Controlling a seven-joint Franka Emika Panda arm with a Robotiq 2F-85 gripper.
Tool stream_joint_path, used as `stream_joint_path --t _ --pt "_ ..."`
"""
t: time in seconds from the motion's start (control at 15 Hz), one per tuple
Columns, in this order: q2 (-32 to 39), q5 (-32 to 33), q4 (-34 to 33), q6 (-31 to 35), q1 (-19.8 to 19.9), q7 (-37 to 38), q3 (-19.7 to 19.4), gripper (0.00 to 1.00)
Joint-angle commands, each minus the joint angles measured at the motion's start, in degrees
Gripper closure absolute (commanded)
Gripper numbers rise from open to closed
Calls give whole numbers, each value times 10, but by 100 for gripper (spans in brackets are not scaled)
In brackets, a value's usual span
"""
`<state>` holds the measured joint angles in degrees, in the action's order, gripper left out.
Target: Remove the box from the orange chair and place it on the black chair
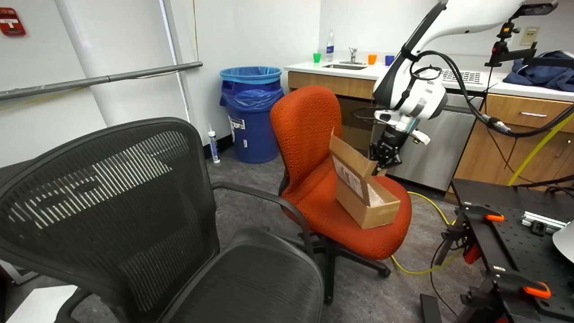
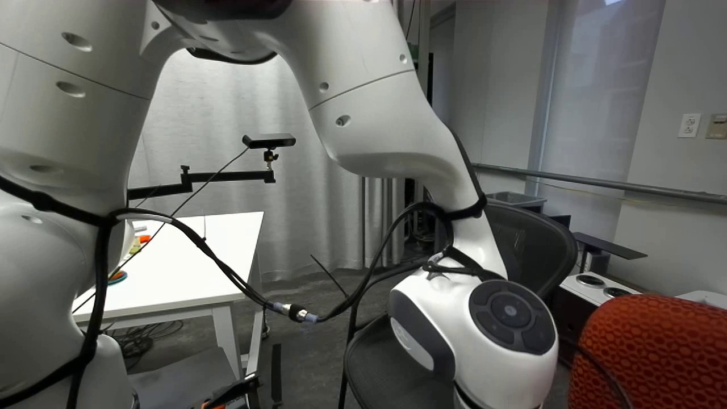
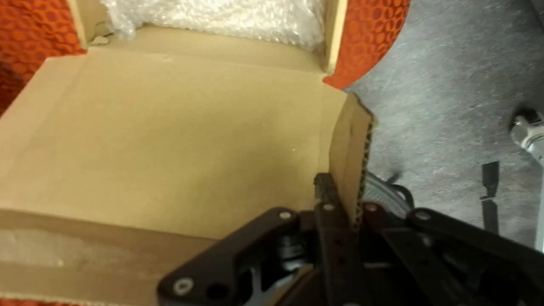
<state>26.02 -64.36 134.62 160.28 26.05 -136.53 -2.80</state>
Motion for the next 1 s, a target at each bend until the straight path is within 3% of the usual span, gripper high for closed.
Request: stream_joint_path --t 0.0,0.47,0.6,0.8,0.93 --pt "-27 14 -32 27 -33 84 -6 99" --pt "-11 60 -99 67 -81 202 -16 99" --pt "-10 92 -82 77 -98 238 -30 99" --pt "-33 141 -4 56 -132 270 -49 99" --pt "-60 133 51 47 -144 242 -25 99"
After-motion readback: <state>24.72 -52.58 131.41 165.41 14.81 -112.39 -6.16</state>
